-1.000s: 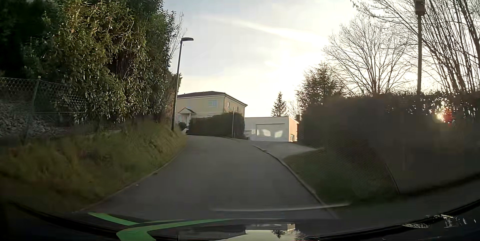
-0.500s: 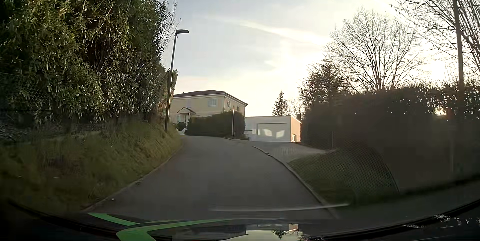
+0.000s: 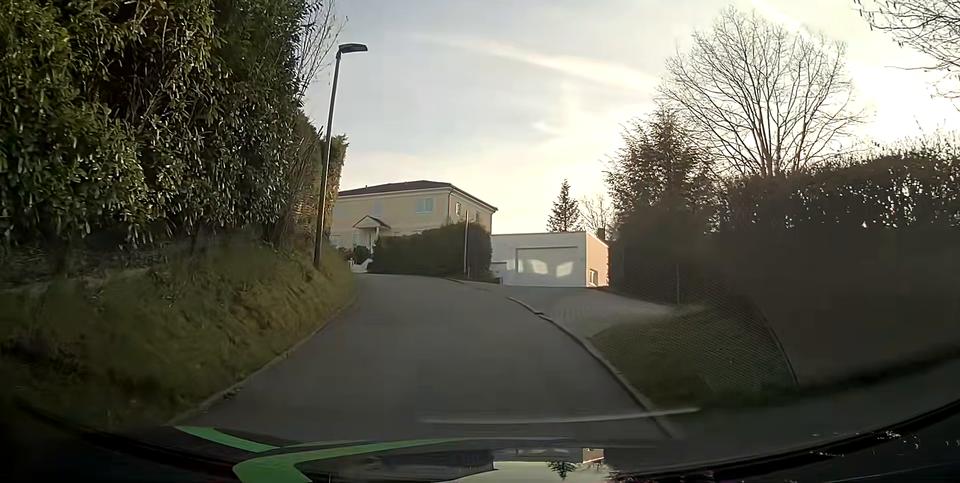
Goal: Follow the waypoints while adhering to traffic rules and regulations
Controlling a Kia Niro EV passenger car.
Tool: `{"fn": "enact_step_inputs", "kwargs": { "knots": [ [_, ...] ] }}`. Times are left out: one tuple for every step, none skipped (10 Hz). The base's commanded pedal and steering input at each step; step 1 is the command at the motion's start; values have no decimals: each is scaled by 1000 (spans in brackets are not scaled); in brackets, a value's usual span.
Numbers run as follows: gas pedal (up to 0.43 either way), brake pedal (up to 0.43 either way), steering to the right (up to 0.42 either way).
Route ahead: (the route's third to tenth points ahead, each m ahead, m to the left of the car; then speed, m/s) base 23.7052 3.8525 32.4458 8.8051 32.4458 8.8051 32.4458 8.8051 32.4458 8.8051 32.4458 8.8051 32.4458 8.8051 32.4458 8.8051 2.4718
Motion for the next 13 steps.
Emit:
{"fn": "enact_step_inputs", "kwargs": {
  "knots": [
    [220,0,-15],
    [220,0,-15],
    [220,0,-15],
    [220,0,-15],
    [220,0,-16],
    [220,0,-24],
    [220,0,-35],
    [228,0,-47],
    [228,0,-51],
    [228,0,-55],
    [228,0,-56],
    [240,0,-56],
    [240,0,-56]
  ]
}}
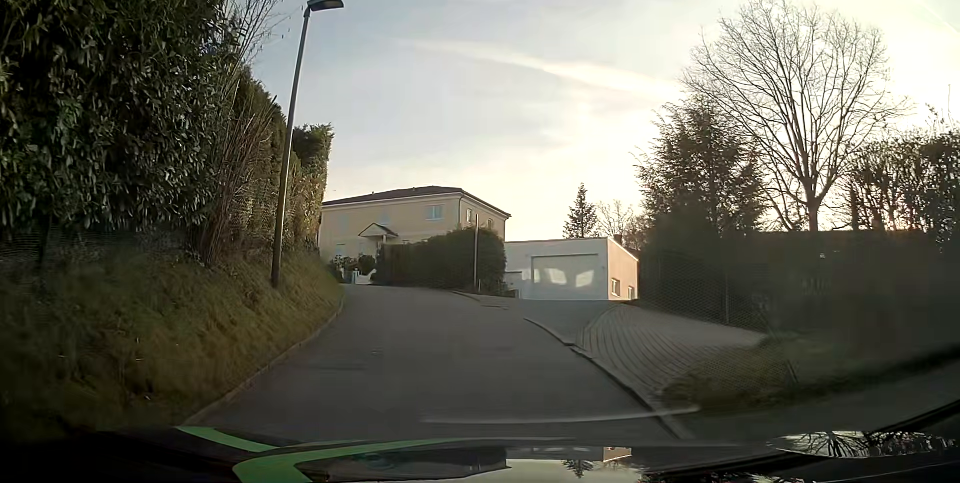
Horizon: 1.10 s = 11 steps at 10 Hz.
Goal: Follow the waypoints while adhering to traffic rules and regulations
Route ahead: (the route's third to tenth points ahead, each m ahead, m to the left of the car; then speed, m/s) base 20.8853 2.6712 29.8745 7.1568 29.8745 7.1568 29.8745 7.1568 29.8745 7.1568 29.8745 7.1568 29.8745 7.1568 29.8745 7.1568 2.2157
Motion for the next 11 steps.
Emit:
{"fn": "enact_step_inputs", "kwargs": {
  "knots": [
    [280,0,-56],
    [287,0,-56],
    [287,0,-56],
    [280,0,-56],
    [280,0,-56],
    [280,0,-56],
    [280,0,-56],
    [280,0,-56],
    [280,0,-56],
    [280,0,-55],
    [280,0,-55]
  ]
}}
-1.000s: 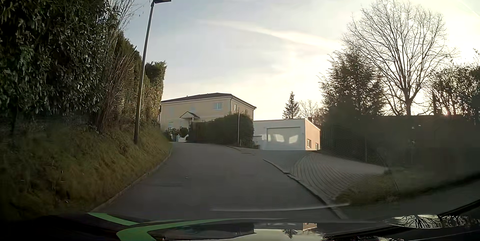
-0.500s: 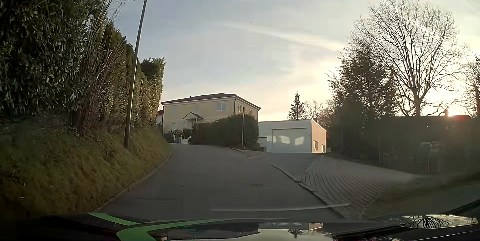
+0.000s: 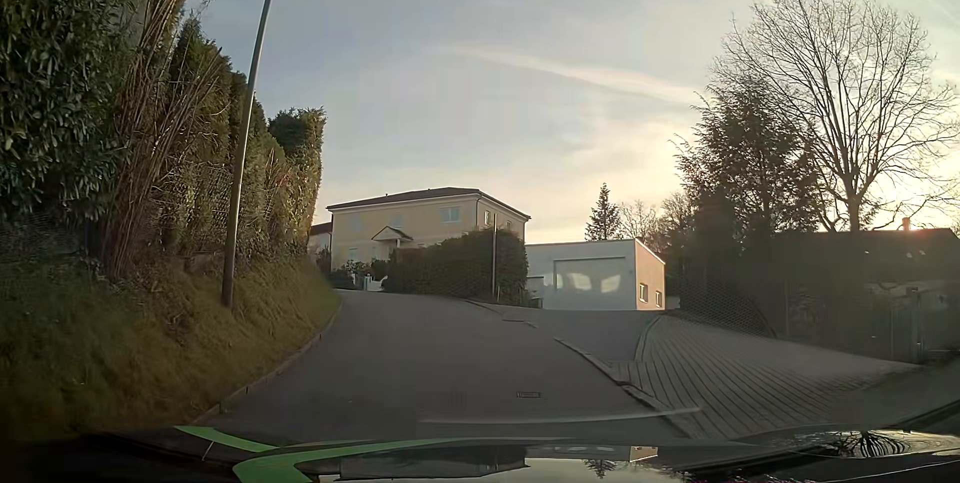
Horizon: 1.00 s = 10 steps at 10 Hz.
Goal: Follow the waypoints while adhering to traffic rules and regulations
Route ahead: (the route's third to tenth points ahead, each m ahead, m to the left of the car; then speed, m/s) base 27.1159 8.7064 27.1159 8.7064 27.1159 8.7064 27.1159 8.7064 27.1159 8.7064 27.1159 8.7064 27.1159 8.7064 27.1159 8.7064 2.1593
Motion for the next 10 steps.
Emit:
{"fn": "enact_step_inputs", "kwargs": {
  "knots": [
    [280,0,-55],
    [280,0,-55],
    [280,0,-54],
    [280,0,-54],
    [280,0,-54],
    [280,0,-53],
    [280,0,-51],
    [280,0,-49],
    [280,0,-49],
    [280,0,-48]
  ]
}}
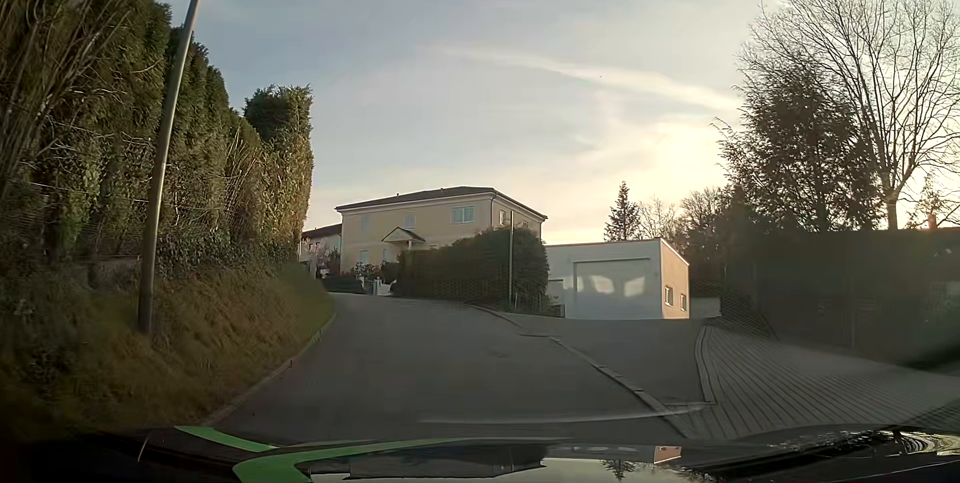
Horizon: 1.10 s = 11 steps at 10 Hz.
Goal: Follow the waypoints while adhering to traffic rules and regulations
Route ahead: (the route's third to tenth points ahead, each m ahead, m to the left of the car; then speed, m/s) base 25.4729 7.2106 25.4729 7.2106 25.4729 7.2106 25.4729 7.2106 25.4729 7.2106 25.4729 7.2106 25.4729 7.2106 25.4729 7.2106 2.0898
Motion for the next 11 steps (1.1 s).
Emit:
{"fn": "enact_step_inputs", "kwargs": {
  "knots": [
    [280,0,-48],
    [280,0,-47],
    [280,0,-46],
    [280,0,-44],
    [280,0,-41],
    [280,0,-40],
    [280,0,-39],
    [280,0,-38],
    [280,0,-37],
    [280,0,-37],
    [280,0,-37]
  ]
}}
